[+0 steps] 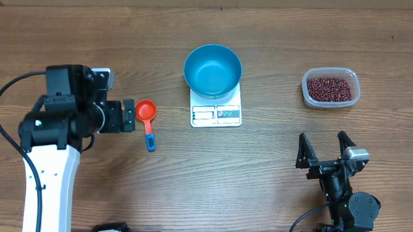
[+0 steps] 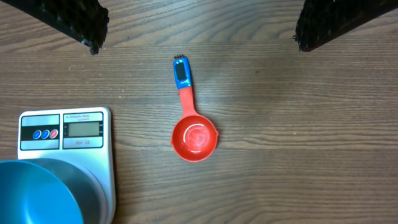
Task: Scoop item into bowl and weigh 150g on scale
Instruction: 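Raise the left gripper and move it over the red measuring cup, then lower the left gripper toward the red cup's rim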
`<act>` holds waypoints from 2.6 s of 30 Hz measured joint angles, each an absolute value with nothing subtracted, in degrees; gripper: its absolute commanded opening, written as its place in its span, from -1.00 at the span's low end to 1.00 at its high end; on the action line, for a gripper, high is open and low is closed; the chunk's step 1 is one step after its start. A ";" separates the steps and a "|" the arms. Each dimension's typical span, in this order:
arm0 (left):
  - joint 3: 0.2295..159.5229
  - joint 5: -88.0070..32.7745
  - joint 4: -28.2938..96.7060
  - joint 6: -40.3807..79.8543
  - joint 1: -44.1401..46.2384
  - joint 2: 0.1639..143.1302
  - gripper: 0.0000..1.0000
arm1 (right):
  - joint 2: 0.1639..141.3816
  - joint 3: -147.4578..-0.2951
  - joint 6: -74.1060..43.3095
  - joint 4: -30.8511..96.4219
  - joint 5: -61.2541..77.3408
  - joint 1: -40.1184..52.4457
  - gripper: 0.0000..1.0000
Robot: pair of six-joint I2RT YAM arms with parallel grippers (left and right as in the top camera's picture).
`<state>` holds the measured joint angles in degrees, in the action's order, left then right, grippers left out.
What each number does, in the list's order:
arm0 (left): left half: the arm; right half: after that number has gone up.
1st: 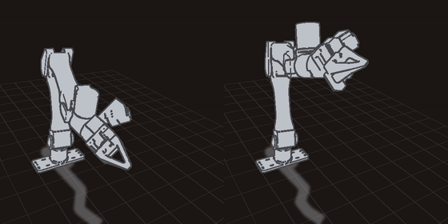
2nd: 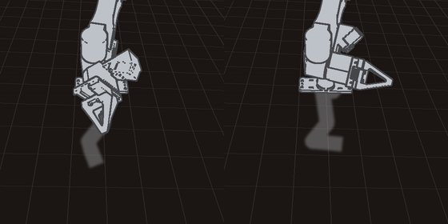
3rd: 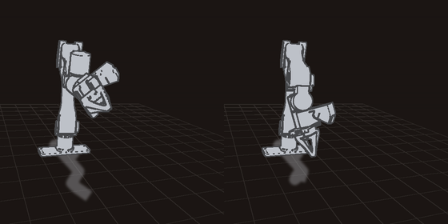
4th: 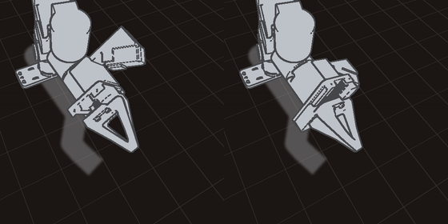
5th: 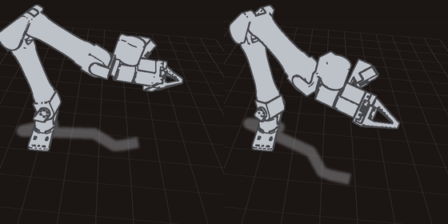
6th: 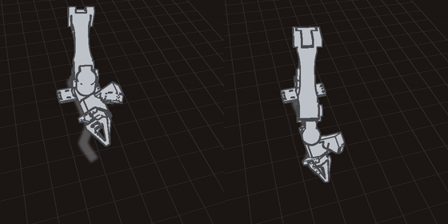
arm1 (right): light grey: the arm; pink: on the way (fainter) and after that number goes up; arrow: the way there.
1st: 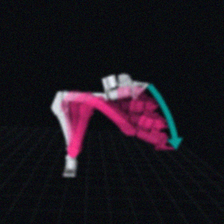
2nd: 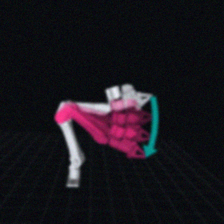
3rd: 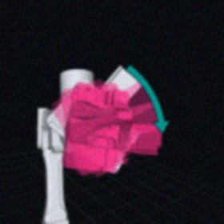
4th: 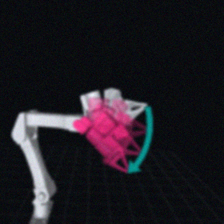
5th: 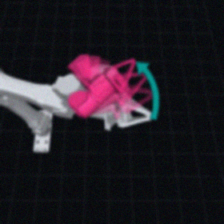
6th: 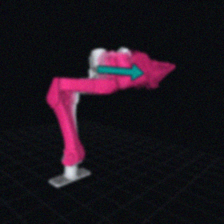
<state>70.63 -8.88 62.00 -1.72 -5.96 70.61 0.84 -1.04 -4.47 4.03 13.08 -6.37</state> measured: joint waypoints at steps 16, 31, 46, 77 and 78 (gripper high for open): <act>70.87 -10.46 63.05 -3.18 -7.92 73.21 0.99 | 0.84 -1.04 -4.45 4.05 13.08 -6.37 1.00; 70.87 -10.44 63.07 -3.20 -7.92 73.21 0.99 | 0.84 -1.04 -4.51 4.03 13.08 -6.39 1.00; 70.87 -8.73 63.07 -3.38 -7.92 73.21 0.99 | 0.84 -1.04 -4.47 4.05 13.08 -6.39 1.00; 70.87 -8.73 62.70 -3.38 -7.92 73.21 0.99 | 0.84 -1.04 -4.45 4.05 13.04 -6.39 1.00; 70.87 -8.73 62.61 -3.38 -7.92 73.21 0.99 | 0.84 -1.04 -4.47 4.05 13.06 -6.37 1.00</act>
